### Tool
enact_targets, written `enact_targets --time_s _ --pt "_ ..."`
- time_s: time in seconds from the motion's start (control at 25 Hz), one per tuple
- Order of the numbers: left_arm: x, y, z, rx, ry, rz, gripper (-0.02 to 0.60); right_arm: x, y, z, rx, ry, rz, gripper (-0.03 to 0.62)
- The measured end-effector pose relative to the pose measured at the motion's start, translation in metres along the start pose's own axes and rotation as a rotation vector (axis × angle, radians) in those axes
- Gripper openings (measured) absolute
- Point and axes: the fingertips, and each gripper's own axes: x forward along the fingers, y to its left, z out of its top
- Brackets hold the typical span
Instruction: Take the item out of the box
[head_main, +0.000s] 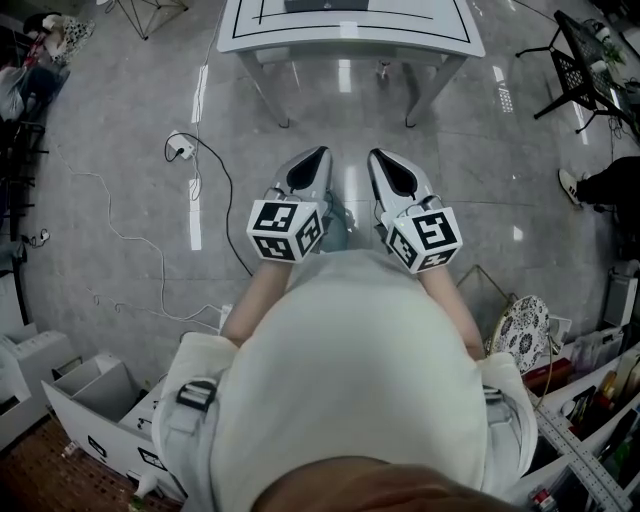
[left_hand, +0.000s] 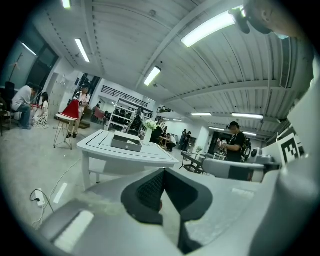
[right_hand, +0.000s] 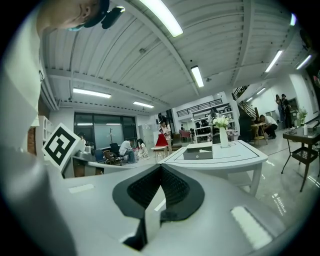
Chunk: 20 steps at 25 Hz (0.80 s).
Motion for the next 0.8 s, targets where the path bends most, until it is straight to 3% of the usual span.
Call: enact_targets --time_s 0.8 --pt "0.140 0.134 0.100 -0.011 0.018 0.008 0.002 0.192 -0.078 0.065 -0.018 0.012 0.012 -0.003"
